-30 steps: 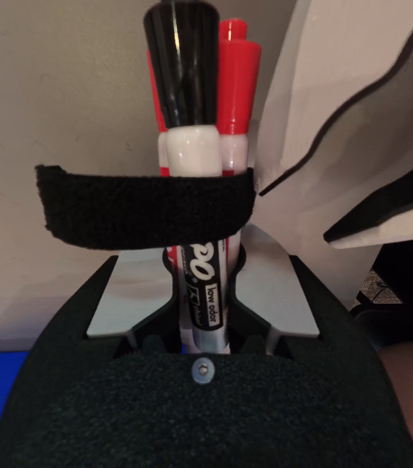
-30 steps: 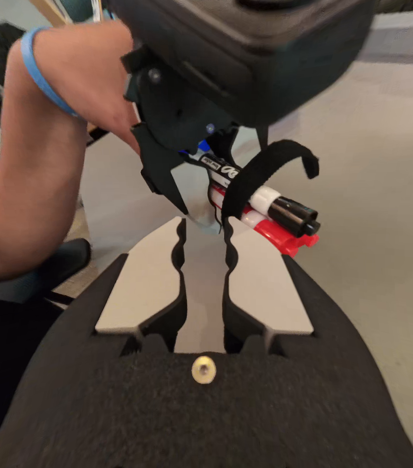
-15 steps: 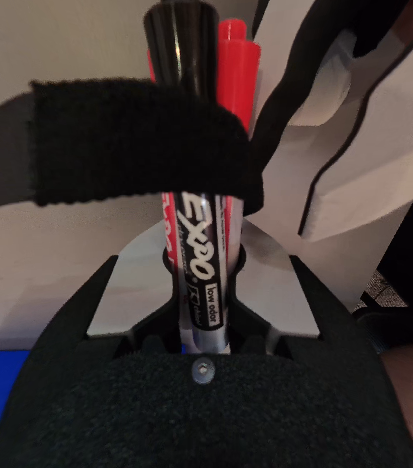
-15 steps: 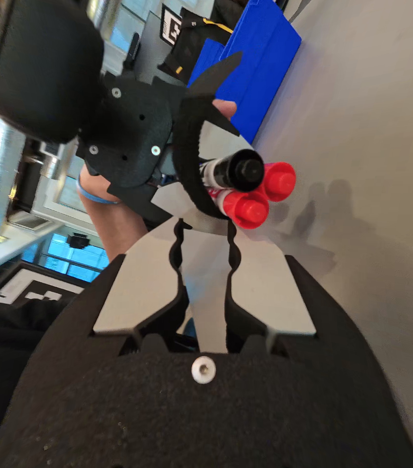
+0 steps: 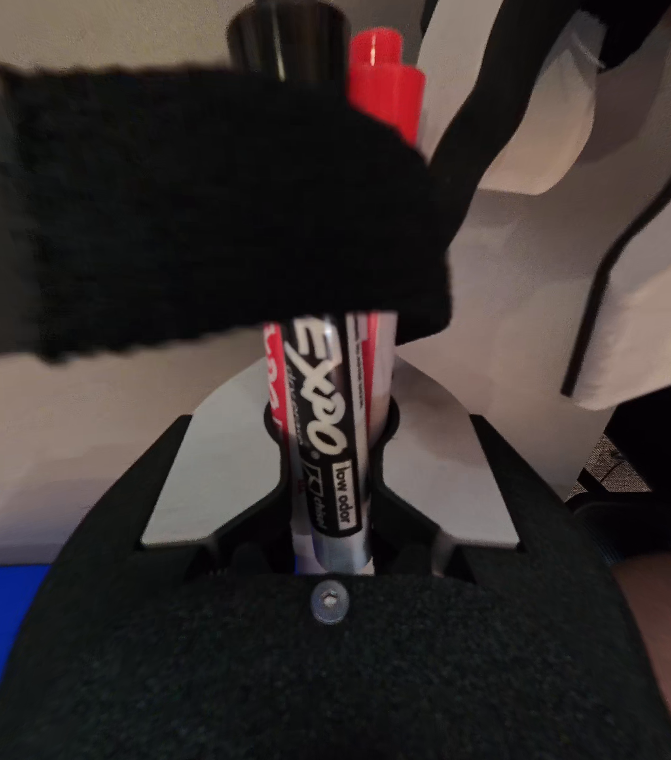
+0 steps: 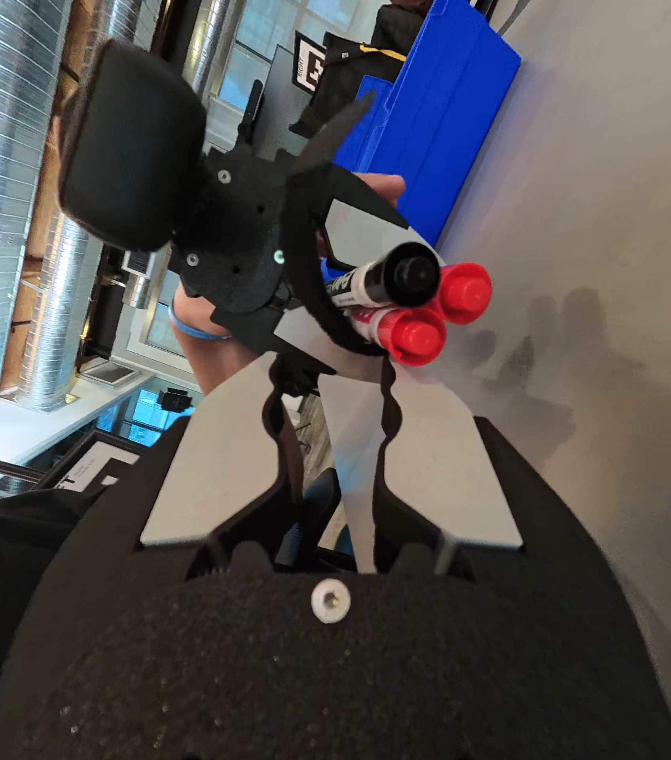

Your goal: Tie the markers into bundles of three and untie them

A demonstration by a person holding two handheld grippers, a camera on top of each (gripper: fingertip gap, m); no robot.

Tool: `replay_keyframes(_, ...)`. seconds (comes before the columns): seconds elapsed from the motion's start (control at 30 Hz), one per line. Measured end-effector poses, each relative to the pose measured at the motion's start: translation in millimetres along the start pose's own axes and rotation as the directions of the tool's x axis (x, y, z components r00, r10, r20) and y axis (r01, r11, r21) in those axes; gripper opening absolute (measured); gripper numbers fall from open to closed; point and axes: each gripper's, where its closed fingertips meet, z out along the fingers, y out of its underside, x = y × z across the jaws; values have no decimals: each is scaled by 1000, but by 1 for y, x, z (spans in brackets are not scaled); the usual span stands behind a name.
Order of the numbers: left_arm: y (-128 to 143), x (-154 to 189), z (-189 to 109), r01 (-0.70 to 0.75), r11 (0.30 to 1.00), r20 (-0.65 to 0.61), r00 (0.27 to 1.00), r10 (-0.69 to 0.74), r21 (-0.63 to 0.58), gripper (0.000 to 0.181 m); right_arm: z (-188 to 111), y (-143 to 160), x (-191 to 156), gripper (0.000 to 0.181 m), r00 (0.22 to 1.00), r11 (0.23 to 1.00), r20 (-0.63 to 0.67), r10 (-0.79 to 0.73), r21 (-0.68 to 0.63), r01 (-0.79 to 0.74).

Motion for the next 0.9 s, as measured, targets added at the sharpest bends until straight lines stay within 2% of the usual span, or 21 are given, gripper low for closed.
replay_keyframes(0.13, 1, 1, 0, 2, 1000, -4, 1000, -2, -1, 42, -1, -2, -1, 42, 996, 997, 60, 69, 23, -70)
replay_keyframes(0.43, 3, 1, 0, 9, 1000, -8, 1000, -9, -2, 42, -3, -8, -6, 49, 949, 967, 224, 224, 67, -244)
replay_keyframes(0.53, 4, 1, -1, 10, 1000, -8, 1000, -10, -5, 42, -2, -8, -8, 53, 941, 964, 244, 237, 65, -259)
replay_keyframes(0.9, 2, 6, -1, -4, 1000, -23, 1000, 4, -3, 42, -4, -10, 1, 50, 902, 929, 277, 332, 71, -363)
